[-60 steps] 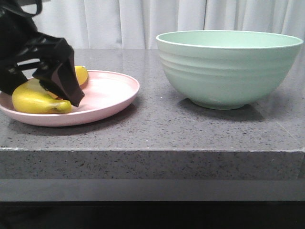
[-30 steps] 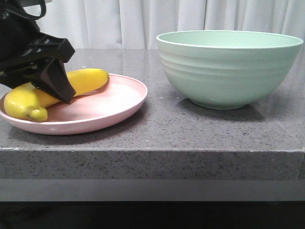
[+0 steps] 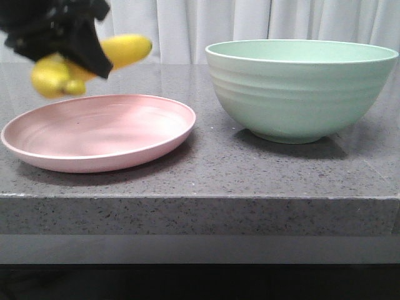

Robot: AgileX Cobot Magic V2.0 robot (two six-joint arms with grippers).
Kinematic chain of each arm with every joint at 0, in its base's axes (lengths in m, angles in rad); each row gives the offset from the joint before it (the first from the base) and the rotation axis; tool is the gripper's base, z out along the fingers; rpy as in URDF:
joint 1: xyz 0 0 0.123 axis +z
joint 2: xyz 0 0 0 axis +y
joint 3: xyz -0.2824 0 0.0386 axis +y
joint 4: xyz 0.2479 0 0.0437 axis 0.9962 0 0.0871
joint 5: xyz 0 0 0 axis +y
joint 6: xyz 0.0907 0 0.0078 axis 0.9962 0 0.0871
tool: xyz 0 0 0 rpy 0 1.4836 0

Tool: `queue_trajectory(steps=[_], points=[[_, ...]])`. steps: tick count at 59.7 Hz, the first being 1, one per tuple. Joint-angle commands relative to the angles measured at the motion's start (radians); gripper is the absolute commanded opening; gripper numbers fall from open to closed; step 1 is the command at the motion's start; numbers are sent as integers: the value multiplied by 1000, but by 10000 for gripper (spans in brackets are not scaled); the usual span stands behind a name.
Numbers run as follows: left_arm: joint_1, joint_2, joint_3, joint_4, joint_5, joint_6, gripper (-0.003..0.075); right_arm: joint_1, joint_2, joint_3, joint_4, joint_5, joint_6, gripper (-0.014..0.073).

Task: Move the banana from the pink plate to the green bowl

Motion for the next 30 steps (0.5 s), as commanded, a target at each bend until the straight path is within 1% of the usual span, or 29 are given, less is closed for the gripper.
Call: queue_trajectory(steps=[1,9,14,19,30], points=[[-31,-63,-97,-15,-9,-2,174,-7,35,-38,90,-42,-4,586],[-112,-78,-166,-15,11,-2,174,-5,121,-88,209,7,-4,586],[-169,-78,-189,-17,11,-2,174,11,182,-121,330,8,-5,586],[-226,-78,-197,-17,11,-2,174,44,249,-156,433,7,-18,586],[-307,-78,-197,-17,17,-2,174,151,389,-230,707,15,-123,586]])
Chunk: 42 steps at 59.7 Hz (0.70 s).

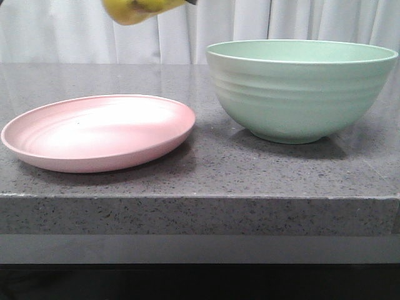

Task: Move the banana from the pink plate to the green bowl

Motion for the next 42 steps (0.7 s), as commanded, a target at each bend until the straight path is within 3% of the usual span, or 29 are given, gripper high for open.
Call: queue_trajectory(steps=[1,12,27,42], points=[[-44,-41,-39,-15,-61,-2,174,56,79,-67,184,-54,-72,586],[-88,-41,-39,-15,-59,-2,174,141,209,-115,427,-43,-221,586],[-97,-41,-39,-15,-51,-2,174,152,364,-153,712,12,-435,586],[-97,-41,-39,-15,-51,-2,174,152,492,-175,855,63,-549,586]])
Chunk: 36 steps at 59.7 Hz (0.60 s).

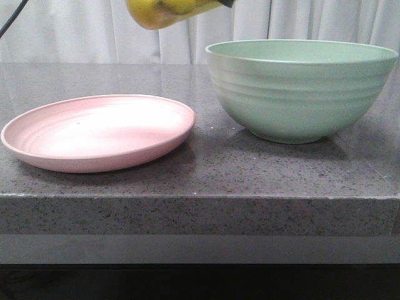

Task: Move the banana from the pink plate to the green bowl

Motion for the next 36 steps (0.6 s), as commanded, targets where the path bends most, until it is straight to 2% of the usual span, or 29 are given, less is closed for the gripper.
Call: queue_trajectory(steps=[1,19,28,31,36], points=[[-10,-41,-39,-15,-61,-2,174,1,27,-41,80,57,-57,586],[-10,-41,-39,-15,-61,-2,174,4,156,-90,214,226,-158,586],[-10,-41,-39,-15,-61,-2,175,4,200,-128,227,284,-159,581],[-10,-41,-39,-15,-61,-2,175,4,203,-132,227,286,-159,554],[-10,-41,-39,-15,-61,-2,181,4,204,-132,227,294,-159,445]])
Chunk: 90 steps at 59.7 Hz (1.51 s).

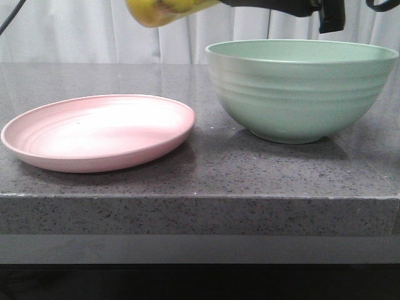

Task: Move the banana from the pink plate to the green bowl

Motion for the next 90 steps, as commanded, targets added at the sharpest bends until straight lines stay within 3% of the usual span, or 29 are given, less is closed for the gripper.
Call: queue_trajectory(steps=[1,11,17,32,36,47,64,77,83,90], points=[[-10,-41,-37,-15,-61,-2,181,-1,-27,-42,55,80,-20,420],[-10,-41,-37,-15,-61,-2,181,-1,-27,-42,55,96,-20,141],[-10,-41,-37,-15,-61,-2,205,-1,-27,-43,55,95,-20,69],[-10,-41,-37,-15,-61,-2,455,-3,-27,-66,52,69,-40,69],[-10,-41,-37,-15,-61,-2,491,-5,-27,-83,49,58,-72,69],[-10,-41,-37,-15,-61,-2,495,-40,-27,-173,-69,-34,-167,72],[-10,-41,-37,-15,-61,-2,495,-172,-27,-296,-492,-177,-193,72],[-10,-41,-37,-15,-61,-2,495,-186,30,-295,-728,-243,-193,74],[-10,-41,-37,-15,-61,-2,495,-184,77,-295,-753,-225,-193,129],[-10,-41,-37,-15,-61,-2,495,-184,116,-295,-753,-210,-193,283]])
